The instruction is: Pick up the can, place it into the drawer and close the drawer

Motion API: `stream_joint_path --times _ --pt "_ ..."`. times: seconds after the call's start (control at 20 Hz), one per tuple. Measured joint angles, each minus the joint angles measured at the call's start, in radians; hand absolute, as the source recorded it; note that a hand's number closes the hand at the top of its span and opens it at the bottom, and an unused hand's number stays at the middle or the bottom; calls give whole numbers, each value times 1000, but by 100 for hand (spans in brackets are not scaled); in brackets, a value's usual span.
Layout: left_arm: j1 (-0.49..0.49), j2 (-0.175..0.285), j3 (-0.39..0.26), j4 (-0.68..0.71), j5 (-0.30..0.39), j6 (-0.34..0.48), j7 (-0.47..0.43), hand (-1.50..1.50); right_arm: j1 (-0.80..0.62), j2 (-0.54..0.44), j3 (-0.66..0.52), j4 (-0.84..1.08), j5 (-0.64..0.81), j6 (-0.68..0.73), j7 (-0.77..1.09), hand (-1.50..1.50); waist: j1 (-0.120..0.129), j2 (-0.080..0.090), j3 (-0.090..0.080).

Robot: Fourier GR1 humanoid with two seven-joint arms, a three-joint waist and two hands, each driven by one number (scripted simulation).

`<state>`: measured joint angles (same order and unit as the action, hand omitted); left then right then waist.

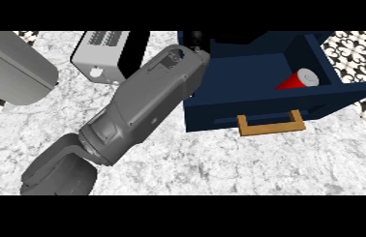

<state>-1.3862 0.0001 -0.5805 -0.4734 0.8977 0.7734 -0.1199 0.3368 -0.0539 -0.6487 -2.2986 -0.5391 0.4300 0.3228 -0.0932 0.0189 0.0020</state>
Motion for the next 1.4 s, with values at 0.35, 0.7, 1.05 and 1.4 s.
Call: stream_joint_path --times 0.35,0.7,1.05,1.4 --pt "-9 0 -20 21 54 11 -45 -150 -9 6 -6 13 2 2 -9 -150 0 1 0" --pt "-29 0 -7 24 95 4 -90 -150 -64 -45 -20 -44 142 46 -110 -150 8 4 -1" --pt "-38 0 -10 9 128 -2 -150 -150 -144 -71 53 -85 335 77 -190 -150 26 3 -1" --pt "-46 0 -8 -1 148 6 -172 -150 -255 -69 213 -81 657 50 -224 -150 61 -1 -1"
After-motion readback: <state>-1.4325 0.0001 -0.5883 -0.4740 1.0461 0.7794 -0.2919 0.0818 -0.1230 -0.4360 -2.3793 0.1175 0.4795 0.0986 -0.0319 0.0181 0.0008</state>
